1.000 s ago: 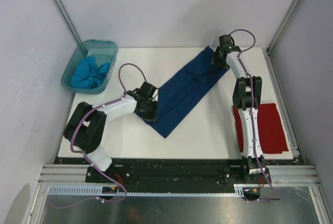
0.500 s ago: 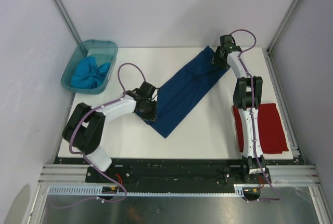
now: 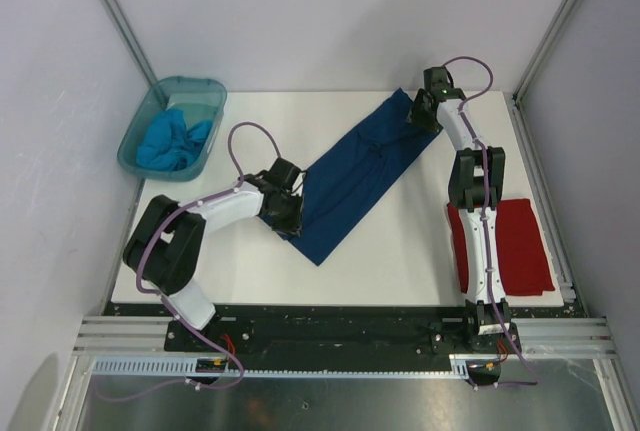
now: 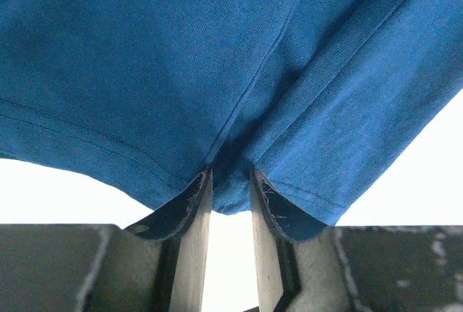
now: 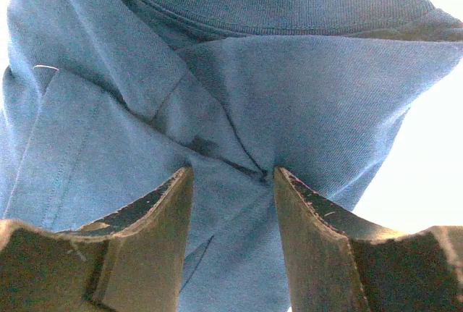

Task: Fold and stack the t-shirts
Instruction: Rotate the tshirt 75 degrees

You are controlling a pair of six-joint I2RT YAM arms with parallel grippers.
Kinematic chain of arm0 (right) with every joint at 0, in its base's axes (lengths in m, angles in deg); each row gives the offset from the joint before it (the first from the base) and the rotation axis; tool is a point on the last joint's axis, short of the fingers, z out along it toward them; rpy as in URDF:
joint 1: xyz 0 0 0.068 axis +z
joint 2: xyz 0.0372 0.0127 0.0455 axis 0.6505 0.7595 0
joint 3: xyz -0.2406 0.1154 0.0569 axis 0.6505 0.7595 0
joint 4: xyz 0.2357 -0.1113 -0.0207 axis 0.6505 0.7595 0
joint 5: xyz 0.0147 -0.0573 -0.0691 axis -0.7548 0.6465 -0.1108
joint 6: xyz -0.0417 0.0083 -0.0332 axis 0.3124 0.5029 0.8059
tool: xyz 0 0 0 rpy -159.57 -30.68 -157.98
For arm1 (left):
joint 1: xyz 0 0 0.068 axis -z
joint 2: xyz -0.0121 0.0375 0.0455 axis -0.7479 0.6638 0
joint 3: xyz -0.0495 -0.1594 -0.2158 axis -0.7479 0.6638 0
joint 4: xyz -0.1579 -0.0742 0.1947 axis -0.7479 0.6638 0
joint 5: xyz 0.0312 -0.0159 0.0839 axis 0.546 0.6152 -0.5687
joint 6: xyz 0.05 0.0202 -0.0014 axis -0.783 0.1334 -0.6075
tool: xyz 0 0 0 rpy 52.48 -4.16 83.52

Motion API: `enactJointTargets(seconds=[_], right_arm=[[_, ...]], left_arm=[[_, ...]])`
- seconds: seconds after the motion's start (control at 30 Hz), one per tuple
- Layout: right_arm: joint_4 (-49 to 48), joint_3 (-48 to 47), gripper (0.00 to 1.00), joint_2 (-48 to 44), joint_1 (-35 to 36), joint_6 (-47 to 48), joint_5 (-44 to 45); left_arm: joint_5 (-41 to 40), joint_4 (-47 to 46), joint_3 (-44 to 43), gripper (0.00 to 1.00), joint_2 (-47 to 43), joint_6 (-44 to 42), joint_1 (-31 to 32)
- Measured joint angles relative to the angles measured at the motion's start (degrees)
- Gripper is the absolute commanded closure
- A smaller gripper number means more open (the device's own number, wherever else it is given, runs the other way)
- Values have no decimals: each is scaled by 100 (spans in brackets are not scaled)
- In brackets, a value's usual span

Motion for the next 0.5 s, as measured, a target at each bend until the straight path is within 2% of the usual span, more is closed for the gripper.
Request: enactJointTargets(seconds=[0.13,0.33,0.5], right_arm=[[-7,0,47,0,-7,-15,-33],[-15,0,46,0,-28,-26,-76],[-15,0,46,0,-39,-39,-103]], left_arm=[[0,2,0,78,28,0,0],[-4,2,0,98,28,15,0],[-13,2,0,100,15,11,0]])
